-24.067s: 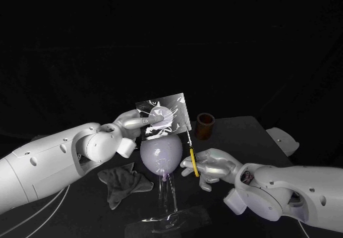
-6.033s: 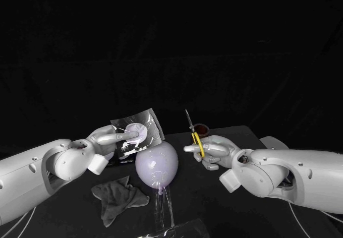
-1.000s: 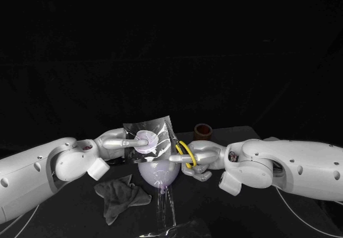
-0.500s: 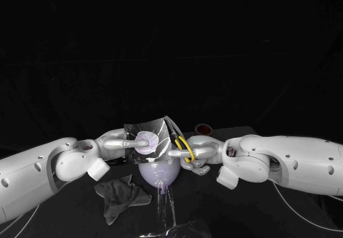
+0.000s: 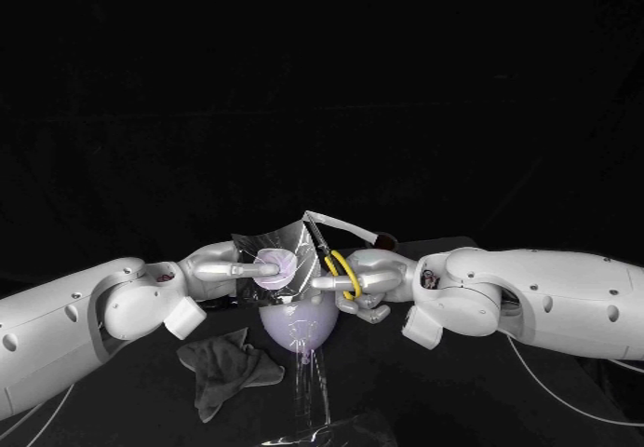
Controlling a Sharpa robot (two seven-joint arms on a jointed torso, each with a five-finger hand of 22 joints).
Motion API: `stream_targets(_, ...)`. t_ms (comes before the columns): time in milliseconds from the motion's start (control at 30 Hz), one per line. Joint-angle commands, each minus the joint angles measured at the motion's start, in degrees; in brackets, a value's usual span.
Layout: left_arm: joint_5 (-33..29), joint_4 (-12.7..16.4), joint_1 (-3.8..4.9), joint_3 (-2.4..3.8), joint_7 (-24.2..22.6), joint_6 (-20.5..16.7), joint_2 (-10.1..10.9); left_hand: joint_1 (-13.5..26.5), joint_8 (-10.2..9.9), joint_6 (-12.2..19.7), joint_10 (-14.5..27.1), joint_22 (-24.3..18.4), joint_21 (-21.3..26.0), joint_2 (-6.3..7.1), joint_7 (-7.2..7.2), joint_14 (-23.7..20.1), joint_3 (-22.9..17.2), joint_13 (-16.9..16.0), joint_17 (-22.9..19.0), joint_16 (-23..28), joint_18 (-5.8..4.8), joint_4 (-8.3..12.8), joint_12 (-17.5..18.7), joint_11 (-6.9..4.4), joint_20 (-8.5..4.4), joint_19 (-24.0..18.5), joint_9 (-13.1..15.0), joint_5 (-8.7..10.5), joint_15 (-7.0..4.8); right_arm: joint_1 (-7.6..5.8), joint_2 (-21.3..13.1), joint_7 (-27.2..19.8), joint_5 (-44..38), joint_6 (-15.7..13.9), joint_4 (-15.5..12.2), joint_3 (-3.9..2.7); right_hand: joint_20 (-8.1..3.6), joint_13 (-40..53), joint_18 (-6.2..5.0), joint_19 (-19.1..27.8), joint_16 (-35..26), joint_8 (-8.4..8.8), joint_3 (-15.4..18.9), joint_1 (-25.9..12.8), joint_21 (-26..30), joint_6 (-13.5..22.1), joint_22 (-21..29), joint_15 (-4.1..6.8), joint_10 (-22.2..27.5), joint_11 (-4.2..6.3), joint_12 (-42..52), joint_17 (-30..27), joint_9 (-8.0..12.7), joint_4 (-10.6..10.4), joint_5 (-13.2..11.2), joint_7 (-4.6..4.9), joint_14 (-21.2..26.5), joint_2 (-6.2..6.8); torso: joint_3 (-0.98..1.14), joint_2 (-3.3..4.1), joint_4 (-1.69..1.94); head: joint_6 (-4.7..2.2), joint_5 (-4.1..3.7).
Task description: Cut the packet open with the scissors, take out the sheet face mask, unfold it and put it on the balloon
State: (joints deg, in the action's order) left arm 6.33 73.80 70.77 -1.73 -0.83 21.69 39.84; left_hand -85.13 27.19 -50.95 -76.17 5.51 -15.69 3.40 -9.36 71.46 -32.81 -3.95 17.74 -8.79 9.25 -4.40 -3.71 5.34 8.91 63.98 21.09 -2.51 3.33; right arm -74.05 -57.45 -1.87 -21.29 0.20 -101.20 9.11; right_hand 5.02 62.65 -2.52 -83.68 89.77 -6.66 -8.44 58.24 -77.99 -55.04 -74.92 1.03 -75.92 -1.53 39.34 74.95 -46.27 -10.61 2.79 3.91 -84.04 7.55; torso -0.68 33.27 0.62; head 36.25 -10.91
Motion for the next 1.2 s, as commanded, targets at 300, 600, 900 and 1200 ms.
stream_targets(300, 0.3, -0.1, 0.04, 0.03, 0.0, 1.5, -0.1, 0.0, 0.2, -0.2, -0.5, -0.1, -0.3, -0.36, -0.09, 0.1, 0.1, 0.0, 0.1, 0.1, 1.17, 0.3, -0.2, 0.05, -0.22, 0.3, 6.6, -0.29, -0.32, -0.16, -0.3, 0.4, -1.8, 0.7, 0.5, -0.07, 0.01, 27.4, -0.13, -0.5, 0.2, 0.01, 0.6, 0.8, -0.4, 5.7, -10.9, 0.11, -14.1, -0.99, 50.7, 15.1, -0.1, 0.1, 0.0, 3.27, -6.0, 0.05, -0.08, -0.01, 0.0, 0.05, 0.06)
stream_targets(600, 0.3, -0.2, 0.04, 0.03, 0.0, 1.5, -0.1, 0.0, 0.2, -0.2, -0.5, -0.1, -0.3, -0.36, -0.09, 0.1, 0.1, 0.0, 0.1, 0.1, 1.17, 0.3, -0.2, 0.05, -0.22, 0.3, 6.6, -0.29, -0.32, -0.27, -1.2, 1.9, -4.2, 1.8, 0.6, -0.02, -0.04, 27.4, -0.03, -0.7, 0.2, 0.07, 1.2, 1.1, -0.9, 5.9, -11.0, 0.15, -14.1, -0.95, 50.7, 15.1, -0.1, -0.1, 0.0, 3.23, -6.0, 0.11, -0.03, -0.03, -0.01, 0.02, 0.08)
stream_targets(900, 0.3, -0.3, 0.04, 0.02, 0.1, 1.5, -0.1, 0.0, 0.2, -0.2, -0.5, -0.1, -0.3, -0.36, -0.09, 0.1, 0.1, 0.0, 0.1, 0.1, 1.17, 0.3, -0.2, 0.05, -0.22, 0.3, 6.6, -0.29, -0.32, -0.3, -1.3, 3.0, -5.8, 3.1, 0.6, 0.09, -0.09, 27.4, 0.01, -0.8, 0.2, 0.16, 1.8, 1.5, -1.1, 6.2, -11.1, 0.19, -14.1, -0.91, 50.7, 15.1, -0.1, -0.3, 0.0, 3.17, -6.0, 0.06, 0.0, 0.01, 0.0, -0.02, 0.03)
stream_targets(1200, 0.4, -0.3, 0.04, 0.02, 0.2, 1.5, 0.0, 0.0, 0.2, -0.2, -0.5, -0.1, -0.3, -0.36, -0.09, 0.1, 0.1, 0.0, 0.1, 0.1, 1.17, 0.3, -0.2, 0.05, -0.22, 0.3, 6.6, -0.29, -0.32, -0.3, -1.3, 3.4, -6.7, 3.3, 0.6, 0.25, -0.15, 27.4, 0.04, -0.9, 0.2, 0.1, 2.4, 2.0, -1.2, 6.2, -11.2, 0.26, -14.1, -0.82, 50.7, 15.1, -0.1, -0.6, 0.0, 3.08, -6.0, -0.27, -0.05, 0.0, 0.03, 0.04, -0.01)
